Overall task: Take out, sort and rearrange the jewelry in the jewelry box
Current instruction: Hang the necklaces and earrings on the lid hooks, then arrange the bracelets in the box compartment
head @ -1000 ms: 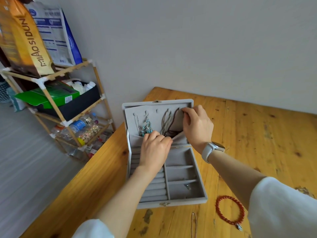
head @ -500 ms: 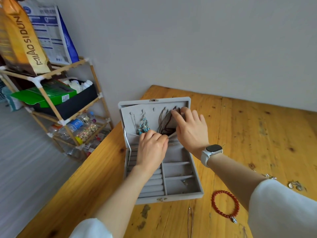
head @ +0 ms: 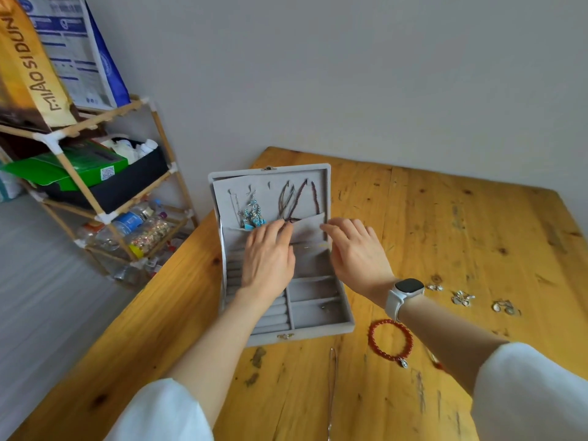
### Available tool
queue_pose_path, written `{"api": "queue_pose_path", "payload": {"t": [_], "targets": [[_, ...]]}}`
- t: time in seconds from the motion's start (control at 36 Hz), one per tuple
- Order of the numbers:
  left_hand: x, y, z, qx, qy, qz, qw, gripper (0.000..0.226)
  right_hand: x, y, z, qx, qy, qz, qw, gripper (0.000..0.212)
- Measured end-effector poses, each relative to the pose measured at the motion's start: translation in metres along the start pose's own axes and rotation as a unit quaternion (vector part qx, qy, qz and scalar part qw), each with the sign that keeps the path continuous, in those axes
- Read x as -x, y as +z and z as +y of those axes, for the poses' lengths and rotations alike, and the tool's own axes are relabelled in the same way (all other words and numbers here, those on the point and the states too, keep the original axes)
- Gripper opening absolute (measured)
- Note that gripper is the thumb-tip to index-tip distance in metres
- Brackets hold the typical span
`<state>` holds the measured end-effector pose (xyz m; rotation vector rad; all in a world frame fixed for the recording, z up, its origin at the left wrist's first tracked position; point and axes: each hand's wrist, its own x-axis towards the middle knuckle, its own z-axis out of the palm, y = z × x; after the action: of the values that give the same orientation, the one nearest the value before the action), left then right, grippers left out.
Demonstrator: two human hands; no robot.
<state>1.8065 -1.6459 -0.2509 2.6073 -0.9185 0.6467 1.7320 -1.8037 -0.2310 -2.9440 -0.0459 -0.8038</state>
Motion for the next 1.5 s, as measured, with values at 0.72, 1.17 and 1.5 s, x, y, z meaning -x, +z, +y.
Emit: {"api": "queue_pose_path", "payload": {"t": [0.72, 1.17, 1.5], "targets": [[0.173, -0.012, 0.156, 0.102, 0.043, -0.123, 0.986, 0.034, 0.246, -0.059, -0.005, -0.023, 0.143, -0.062, 0.987, 0.035], [0.114, 0.002, 0.159, 0.115, 0.048, -0.145, 0.982, 0.02, 0.239, -0.062, -0.009, 0.004, 0.176, -0.083, 0.981, 0.036], [0.099, -0.03, 0.148, 0.457, -0.134, -0.167, 0.863, 0.014, 0.237, -0.059, -0.008, -0.052, 0.214, -0.096, 0.971, 0.028]]}}
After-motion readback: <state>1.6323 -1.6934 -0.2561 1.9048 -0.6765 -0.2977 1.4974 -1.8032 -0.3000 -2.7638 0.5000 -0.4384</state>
